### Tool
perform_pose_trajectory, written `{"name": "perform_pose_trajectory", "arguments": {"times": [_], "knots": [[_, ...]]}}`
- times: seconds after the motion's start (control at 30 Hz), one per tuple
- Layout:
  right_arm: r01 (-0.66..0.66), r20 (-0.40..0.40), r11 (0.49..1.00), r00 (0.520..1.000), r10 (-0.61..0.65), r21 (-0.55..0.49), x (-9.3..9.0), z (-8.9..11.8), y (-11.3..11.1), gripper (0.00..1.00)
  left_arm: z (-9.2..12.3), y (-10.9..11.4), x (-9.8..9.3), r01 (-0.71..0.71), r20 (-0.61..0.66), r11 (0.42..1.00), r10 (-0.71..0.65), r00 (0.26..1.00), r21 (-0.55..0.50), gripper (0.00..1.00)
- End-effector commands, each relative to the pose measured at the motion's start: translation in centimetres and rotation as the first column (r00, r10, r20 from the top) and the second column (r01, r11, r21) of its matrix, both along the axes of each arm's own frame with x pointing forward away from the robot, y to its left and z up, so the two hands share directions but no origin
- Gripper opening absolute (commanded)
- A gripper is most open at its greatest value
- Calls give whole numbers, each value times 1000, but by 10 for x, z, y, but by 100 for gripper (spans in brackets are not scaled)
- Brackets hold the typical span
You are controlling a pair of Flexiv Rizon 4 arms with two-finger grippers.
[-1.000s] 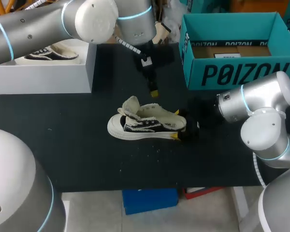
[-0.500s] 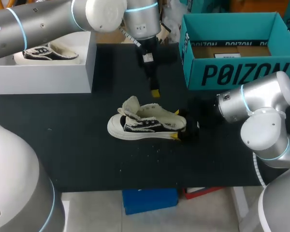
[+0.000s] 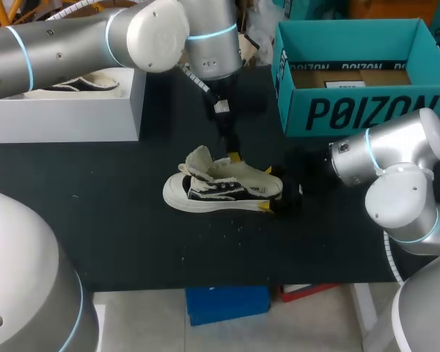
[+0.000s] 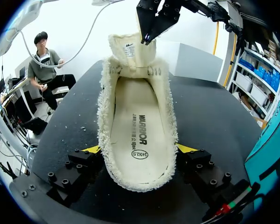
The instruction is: Take the shoe out of the shoebox, open the shoe tongue, remove and reinsert the insole, then place the shoe into the shoebox
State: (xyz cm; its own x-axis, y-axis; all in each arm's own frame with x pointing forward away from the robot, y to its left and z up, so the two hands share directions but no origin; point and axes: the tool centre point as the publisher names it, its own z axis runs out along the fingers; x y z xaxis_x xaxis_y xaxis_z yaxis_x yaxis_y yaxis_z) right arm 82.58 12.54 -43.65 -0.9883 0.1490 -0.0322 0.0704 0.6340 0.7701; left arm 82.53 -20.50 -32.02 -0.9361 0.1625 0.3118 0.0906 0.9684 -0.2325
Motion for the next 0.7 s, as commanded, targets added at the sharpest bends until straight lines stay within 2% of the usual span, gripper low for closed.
{"name": "perform_pose_trajectory", "arguments": {"times": [0.03, 0.4, 0.7], "knots": [[2, 0, 1000, 1000, -2, -2, 0, -6, -1, 0, -16, -5, 3, 7, -36, 1000, -5, 999, 30, 0], [2, 0, 1000, 1000, -2, -2, 0, -6, -1, 0, -46, -1, 7, -13, -94, 998, 19, 995, 60, 0], [2, 0, 1000, 1000, -2, -2, 0, -6, -1, 0, -60, -14, 0, 30, -120, 998, -23, 992, 57, 0]]}}
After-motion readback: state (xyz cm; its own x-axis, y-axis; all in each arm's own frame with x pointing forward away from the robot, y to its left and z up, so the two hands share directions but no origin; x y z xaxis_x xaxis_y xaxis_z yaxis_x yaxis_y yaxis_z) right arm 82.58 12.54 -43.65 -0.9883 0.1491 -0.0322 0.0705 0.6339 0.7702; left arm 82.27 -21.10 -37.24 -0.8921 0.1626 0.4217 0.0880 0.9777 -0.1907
